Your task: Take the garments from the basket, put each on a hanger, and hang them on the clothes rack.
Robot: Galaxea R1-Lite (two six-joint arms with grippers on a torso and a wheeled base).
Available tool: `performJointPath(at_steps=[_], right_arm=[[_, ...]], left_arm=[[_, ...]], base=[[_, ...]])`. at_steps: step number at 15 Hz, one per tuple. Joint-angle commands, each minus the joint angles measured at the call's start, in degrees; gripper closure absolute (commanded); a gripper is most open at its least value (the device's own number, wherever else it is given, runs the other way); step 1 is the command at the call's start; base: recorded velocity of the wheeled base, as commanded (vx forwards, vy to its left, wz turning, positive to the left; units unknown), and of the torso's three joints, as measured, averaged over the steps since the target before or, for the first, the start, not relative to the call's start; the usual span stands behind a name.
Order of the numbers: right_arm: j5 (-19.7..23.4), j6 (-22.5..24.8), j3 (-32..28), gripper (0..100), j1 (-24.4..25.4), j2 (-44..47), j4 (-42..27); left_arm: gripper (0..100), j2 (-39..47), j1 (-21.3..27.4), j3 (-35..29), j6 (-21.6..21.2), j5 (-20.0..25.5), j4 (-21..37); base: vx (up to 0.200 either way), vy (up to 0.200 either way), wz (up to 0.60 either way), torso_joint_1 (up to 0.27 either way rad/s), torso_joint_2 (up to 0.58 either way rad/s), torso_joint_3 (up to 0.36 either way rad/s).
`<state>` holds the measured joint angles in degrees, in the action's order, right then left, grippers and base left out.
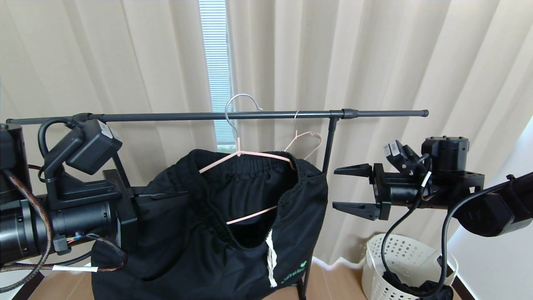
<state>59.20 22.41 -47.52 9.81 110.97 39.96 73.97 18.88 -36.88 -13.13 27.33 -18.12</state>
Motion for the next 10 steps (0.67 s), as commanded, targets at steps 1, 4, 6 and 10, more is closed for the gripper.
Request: performJointPath(at_steps=[1,4,6,10], right_arm=[[0.04,-0.08,-1.26,0,-0.15,3.90,0.03],[0.04,0.01,-1.70,0,-0.50,6.19,0.03],[0.04,0.09,-1.96,0,-0.50,7.24,0.03],[-0.05,0.18,-1.96,0,-0.32,8.65,0.03]], left_arm=[[100,-1.90,0.10,0.58,0.82,0.97,0.01],[100,-4.10,0.10,1.54,2.49,2.02,-0.08],[100,-4.89,0.10,2.07,3.20,3.25,-0.08],[100,-5.15,0.28,2.42,5.22,3.34,-1.57]], base=[[0.000,0.000,0.00,0.000,0.00,0.000],[0.000,0.000,0.00,0.000,0.00,0.000],[0.000,0.000,0.00,0.000,0.00,0.000],[0.000,0.000,0.00,0.000,0.00,0.000]])
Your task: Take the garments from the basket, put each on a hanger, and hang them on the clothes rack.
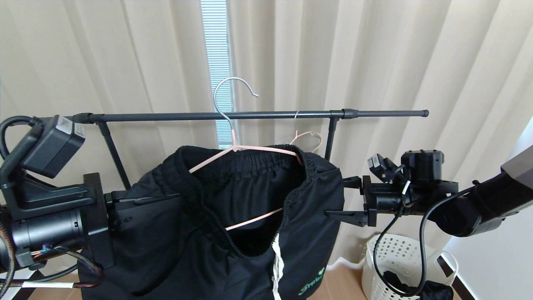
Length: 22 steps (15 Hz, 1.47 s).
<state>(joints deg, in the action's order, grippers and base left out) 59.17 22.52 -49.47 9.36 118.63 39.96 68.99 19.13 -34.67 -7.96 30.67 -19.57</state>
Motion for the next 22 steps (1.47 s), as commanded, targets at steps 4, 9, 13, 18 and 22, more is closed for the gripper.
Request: performJointPath(at_steps=[4,9,13,18,22], right_arm=[[-0.02,0.16,0.07,0,0.39,1.43,0.03],[-0.02,0.07,-0.01,100,0.48,1.08,0.03],[-0.02,0.07,-0.98,100,-0.75,0.99,-0.06],[0.07,-0.02,-2.21,100,-3.03,1.34,-0.06],[-0.02,0.16,-1.77,100,-2.95,1.34,-0.15]], left_arm=[[100,0.27,0.30,2.06,2.34,0.18,-5.04],[100,0.01,0.21,2.33,3.39,1.23,-5.31],[100,-0.78,-0.23,2.85,4.27,1.23,-5.31],[100,-1.75,-2.34,3.21,4.53,1.23,-5.40],[100,-1.66,-2.52,3.21,4.88,1.23,-5.40]], base=[[0.000,0.000,0.00,0.000,0.00,0.000],[0.000,0.000,0.00,0.000,0.00,0.000],[0.000,0.000,0.00,0.000,0.00,0.000],[0.000,0.000,0.00,0.000,0.00,0.000],[0.000,0.000,0.00,0.000,0.00,0.000]])
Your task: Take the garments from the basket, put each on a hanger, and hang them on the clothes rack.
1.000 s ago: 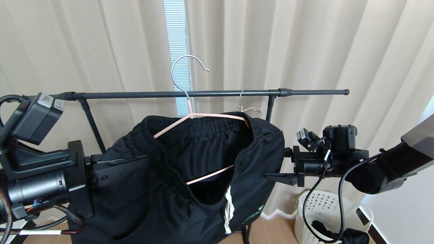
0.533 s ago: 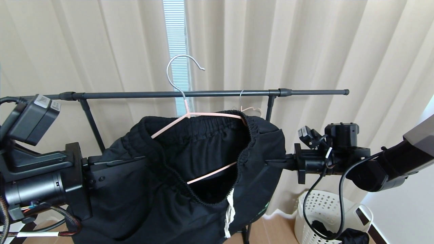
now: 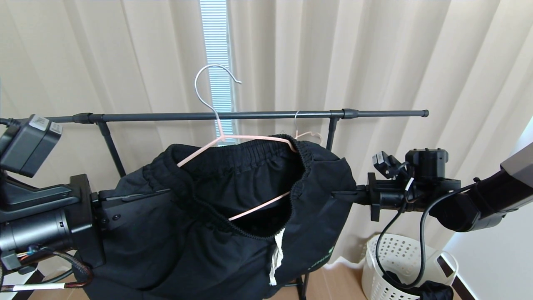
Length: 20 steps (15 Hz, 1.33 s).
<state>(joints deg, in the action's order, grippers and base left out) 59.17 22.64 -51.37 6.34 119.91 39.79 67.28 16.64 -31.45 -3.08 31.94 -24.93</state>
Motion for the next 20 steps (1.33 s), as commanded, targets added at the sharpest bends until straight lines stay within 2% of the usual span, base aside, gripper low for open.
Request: performJointPath(at_steps=[1,2,5,7,8,13,16,20], right_arm=[[0.07,0.04,0.22,100,0.08,-0.02,-0.06],[-0.02,0.04,0.48,0,0.08,-0.02,0.02],[-0.11,1.36,1.36,0,0.43,-0.29,0.02],[0.07,8.56,1.54,0,0.16,0.15,-0.06],[0.07,9.97,1.89,0,0.08,0.06,-0.06],[0.07,13.40,2.77,0,-0.80,-1.34,0.02],[-0.55,11.82,2.33,0,-0.45,-3.72,-0.59],[-7.05,2.94,2.33,0,2.01,-6.97,0.20]], left_arm=[[100,0.13,-0.03,-0.01,0.01,-0.04,-0.03],[100,0.22,-0.03,-0.01,0.01,-0.04,-0.03],[100,0.31,-0.03,-0.10,0.01,-0.04,-0.03],[100,0.22,-0.20,-0.10,0.10,-0.12,-0.03],[100,0.13,-0.73,-0.01,0.10,-0.12,-0.03],[100,-0.40,-5.57,1.22,0.01,-0.12,0.06],[100,-0.57,-9.52,1.92,0.10,-0.04,0.06],[100,0.04,-11.37,2.18,0.10,-0.04,0.06]], base=[[0.000,0.000,0.00,0.000,0.00,0.000],[0.000,0.000,0.00,0.000,0.00,0.000],[0.000,0.000,0.00,0.000,0.00,0.000],[0.000,0.000,0.00,0.000,0.00,0.000],[0.000,0.000,0.00,0.000,0.00,0.000],[0.000,0.000,0.00,0.000,0.00,0.000],[0.000,0.000,0.00,0.000,0.00,0.000],[0.000,0.000,0.00,0.000,0.00,0.000]])
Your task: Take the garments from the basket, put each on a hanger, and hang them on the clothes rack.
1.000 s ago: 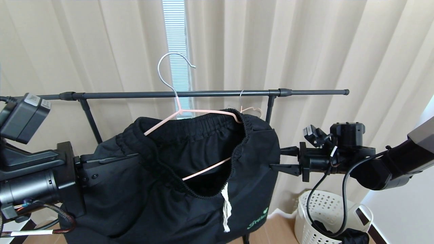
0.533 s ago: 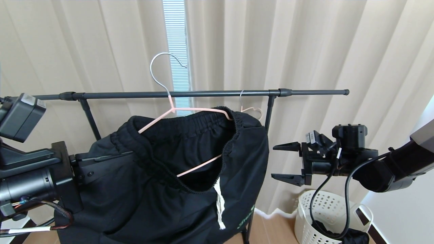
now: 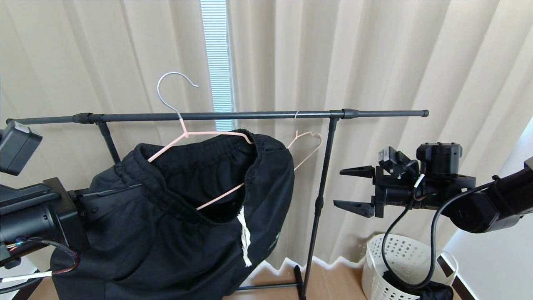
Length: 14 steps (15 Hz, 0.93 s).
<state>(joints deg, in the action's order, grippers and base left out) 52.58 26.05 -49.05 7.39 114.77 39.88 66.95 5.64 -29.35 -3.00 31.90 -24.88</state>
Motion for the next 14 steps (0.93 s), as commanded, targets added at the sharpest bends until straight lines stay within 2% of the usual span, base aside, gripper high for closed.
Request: performJointPath(at_steps=[1,7,10,14], right_arm=[[-0.99,-1.35,0.01,0,0.96,-2.10,0.11],[-2.74,-1.35,0.10,0,1.75,-2.27,0.11],[-3.01,-1.35,0.01,0,1.75,-2.01,0.11],[-3.01,-1.35,-0.16,0,1.75,-1.57,0.11]], left_arm=[[100,0.37,-0.28,0.26,0.01,0.00,0.10],[100,6.26,2.27,0.18,-0.43,-1.32,0.54],[100,11.45,4.73,-0.79,-0.87,-5.10,0.36],[100,17.25,7.19,-1.41,-4.74,-8.00,0.18]], base=[[0.000,0.000,0.00,0.000,0.00,0.000],[0.000,0.000,0.00,0.000,0.00,0.000],[0.000,0.000,0.00,0.000,0.00,0.000],[0.000,0.000,0.00,0.000,0.00,0.000]])
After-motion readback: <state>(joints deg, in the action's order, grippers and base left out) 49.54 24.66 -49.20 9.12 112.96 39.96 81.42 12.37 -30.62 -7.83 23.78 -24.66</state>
